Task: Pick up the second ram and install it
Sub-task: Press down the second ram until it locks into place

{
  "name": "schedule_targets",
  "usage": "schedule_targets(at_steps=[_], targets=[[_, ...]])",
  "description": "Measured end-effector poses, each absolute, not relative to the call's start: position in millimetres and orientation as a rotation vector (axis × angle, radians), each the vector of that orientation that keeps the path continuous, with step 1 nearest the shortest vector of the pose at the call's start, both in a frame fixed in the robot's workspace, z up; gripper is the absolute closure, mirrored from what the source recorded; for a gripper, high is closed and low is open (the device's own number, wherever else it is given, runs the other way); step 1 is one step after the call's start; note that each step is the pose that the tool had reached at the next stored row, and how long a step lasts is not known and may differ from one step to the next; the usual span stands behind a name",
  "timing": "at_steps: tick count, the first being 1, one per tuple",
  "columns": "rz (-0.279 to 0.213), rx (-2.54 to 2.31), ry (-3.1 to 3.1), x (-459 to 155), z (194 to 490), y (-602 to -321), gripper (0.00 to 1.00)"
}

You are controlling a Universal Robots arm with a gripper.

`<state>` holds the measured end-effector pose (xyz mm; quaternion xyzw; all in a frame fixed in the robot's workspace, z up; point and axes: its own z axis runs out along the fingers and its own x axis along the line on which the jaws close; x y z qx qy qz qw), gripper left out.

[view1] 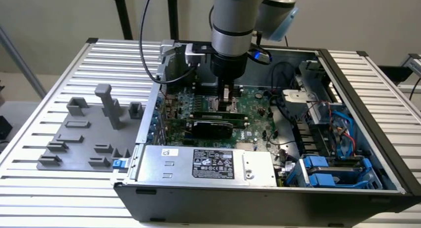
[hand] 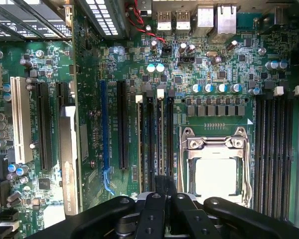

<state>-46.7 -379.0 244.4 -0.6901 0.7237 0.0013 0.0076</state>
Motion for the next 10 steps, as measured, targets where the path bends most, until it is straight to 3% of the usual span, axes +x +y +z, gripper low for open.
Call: schedule_targets(at_steps=[10], targets=[[0.004,-2.157,2.262,-46.7,233.3,-376.3,0.89]])
